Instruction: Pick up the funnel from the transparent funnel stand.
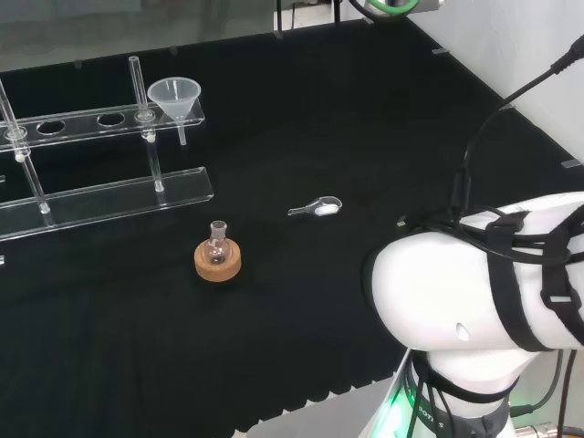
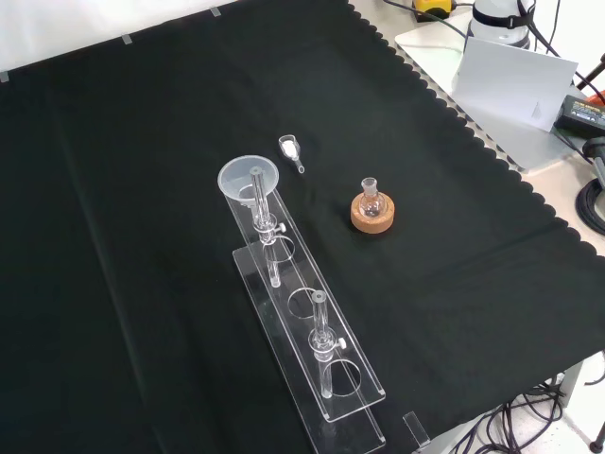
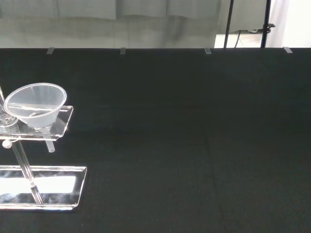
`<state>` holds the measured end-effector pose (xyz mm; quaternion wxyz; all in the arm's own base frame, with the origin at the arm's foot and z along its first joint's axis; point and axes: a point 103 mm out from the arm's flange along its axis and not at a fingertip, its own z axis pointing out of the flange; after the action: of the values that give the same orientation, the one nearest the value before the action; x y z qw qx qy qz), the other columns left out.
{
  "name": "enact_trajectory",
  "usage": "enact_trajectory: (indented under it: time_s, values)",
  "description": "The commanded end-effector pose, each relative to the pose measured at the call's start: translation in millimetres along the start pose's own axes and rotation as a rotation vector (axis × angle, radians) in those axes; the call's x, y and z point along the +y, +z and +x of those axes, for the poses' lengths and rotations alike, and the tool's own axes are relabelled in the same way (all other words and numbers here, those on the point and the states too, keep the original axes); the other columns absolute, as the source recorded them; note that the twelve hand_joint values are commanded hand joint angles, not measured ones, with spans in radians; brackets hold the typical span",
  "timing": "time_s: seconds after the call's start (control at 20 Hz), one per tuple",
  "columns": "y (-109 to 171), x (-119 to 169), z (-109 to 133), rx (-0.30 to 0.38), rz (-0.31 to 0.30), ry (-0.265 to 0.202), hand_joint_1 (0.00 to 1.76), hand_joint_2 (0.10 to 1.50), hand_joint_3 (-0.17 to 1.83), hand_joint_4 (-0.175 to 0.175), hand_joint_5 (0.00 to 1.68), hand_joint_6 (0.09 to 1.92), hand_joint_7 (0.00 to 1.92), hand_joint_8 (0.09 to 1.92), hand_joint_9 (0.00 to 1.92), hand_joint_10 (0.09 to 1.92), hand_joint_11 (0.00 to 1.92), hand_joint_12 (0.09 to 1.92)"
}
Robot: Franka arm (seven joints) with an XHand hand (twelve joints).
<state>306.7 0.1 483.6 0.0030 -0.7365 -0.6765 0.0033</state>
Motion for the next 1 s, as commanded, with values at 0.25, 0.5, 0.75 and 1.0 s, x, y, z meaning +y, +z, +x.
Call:
enact_trajectory:
  time_s: [0.25, 0.5, 0.75, 1.0]
  values:
    - [7.2, 3.8, 8.1, -0.003, -0.036, -0.026, 0.14, 0.63, 0.27, 0.088, 0.00, 0.09, 0.00, 0.09, 0.00, 0.09, 0.00, 0.09]
    - [16.9, 16.6, 28.8, 0.023, -0.055, -0.077, 0.16, 0.62, 0.23, 0.085, 0.00, 0.09, 0.00, 0.09, 0.00, 0.09, 0.00, 0.09]
    - [29.8, 38.2, 51.0, 0.066, -0.047, -0.121, 0.17, 0.64, 0.17, 0.082, 0.00, 0.09, 0.00, 0.09, 0.00, 0.09, 0.00, 0.09]
    - [44.3, 58.4, 74.1, 0.089, -0.035, -0.164, 0.17, 0.64, 0.16, 0.078, 0.00, 0.09, 0.00, 0.09, 0.00, 0.09, 0.00, 0.09]
